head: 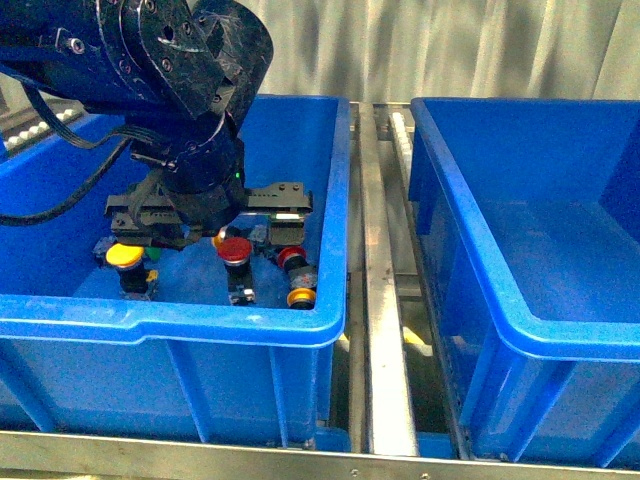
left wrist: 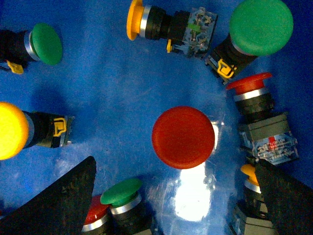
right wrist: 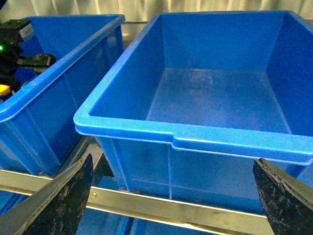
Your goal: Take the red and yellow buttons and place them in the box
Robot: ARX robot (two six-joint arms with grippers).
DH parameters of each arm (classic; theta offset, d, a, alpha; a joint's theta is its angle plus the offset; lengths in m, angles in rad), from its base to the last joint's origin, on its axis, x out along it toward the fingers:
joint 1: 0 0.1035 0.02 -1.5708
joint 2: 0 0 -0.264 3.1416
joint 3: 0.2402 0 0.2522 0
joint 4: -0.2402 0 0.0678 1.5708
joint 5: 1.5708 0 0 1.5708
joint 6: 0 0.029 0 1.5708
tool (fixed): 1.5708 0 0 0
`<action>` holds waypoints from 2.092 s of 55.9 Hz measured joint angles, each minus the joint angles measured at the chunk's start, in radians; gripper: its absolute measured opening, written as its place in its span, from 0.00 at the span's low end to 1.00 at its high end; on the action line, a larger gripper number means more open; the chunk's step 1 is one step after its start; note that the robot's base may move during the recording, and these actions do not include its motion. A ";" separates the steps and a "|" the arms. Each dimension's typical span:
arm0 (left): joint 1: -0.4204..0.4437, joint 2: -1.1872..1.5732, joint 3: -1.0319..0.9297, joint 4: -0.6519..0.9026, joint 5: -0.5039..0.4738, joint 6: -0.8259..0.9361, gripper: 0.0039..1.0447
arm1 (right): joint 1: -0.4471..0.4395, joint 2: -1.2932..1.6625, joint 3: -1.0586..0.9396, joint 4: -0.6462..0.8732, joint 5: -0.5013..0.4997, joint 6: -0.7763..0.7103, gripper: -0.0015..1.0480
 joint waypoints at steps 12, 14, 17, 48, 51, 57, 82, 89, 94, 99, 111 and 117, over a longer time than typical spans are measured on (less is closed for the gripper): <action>0.004 0.036 0.018 0.000 0.000 -0.002 0.93 | 0.000 0.000 0.000 0.000 0.000 0.000 0.94; 0.005 0.041 0.019 0.000 0.000 -0.002 0.93 | 0.000 0.000 0.000 0.000 0.000 0.000 0.94; 0.004 0.051 0.024 0.000 0.000 -0.002 0.93 | 0.000 0.000 0.000 0.000 0.000 0.000 0.94; 0.003 0.128 0.092 0.012 -0.017 0.043 0.70 | 0.000 0.000 0.000 0.000 0.000 0.000 0.94; 0.003 0.131 0.098 0.012 -0.021 0.048 0.61 | 0.000 0.000 0.000 0.000 0.000 0.000 0.94; 0.003 0.135 0.109 0.013 -0.025 0.054 0.46 | 0.000 0.000 0.000 0.000 0.000 0.000 0.94; 0.012 0.101 0.053 0.063 -0.004 0.100 0.32 | 0.000 0.000 0.000 0.000 0.000 0.000 0.94; 0.039 0.001 -0.065 0.124 0.124 0.103 0.32 | 0.000 0.000 0.000 0.000 0.000 0.000 0.94; 0.074 -0.103 -0.182 0.258 0.261 0.109 0.32 | 0.000 0.000 0.000 0.000 0.000 0.000 0.94; 0.135 -0.237 -0.331 0.456 0.444 0.092 0.32 | 0.000 0.000 0.000 0.000 0.000 0.000 0.94; 0.280 -0.386 -0.600 0.773 0.869 -0.148 0.32 | 0.000 0.000 0.000 0.000 0.000 0.000 0.94; 0.274 -0.378 -0.722 0.970 1.016 -0.336 0.32 | 0.000 0.000 0.000 0.000 0.000 0.000 0.94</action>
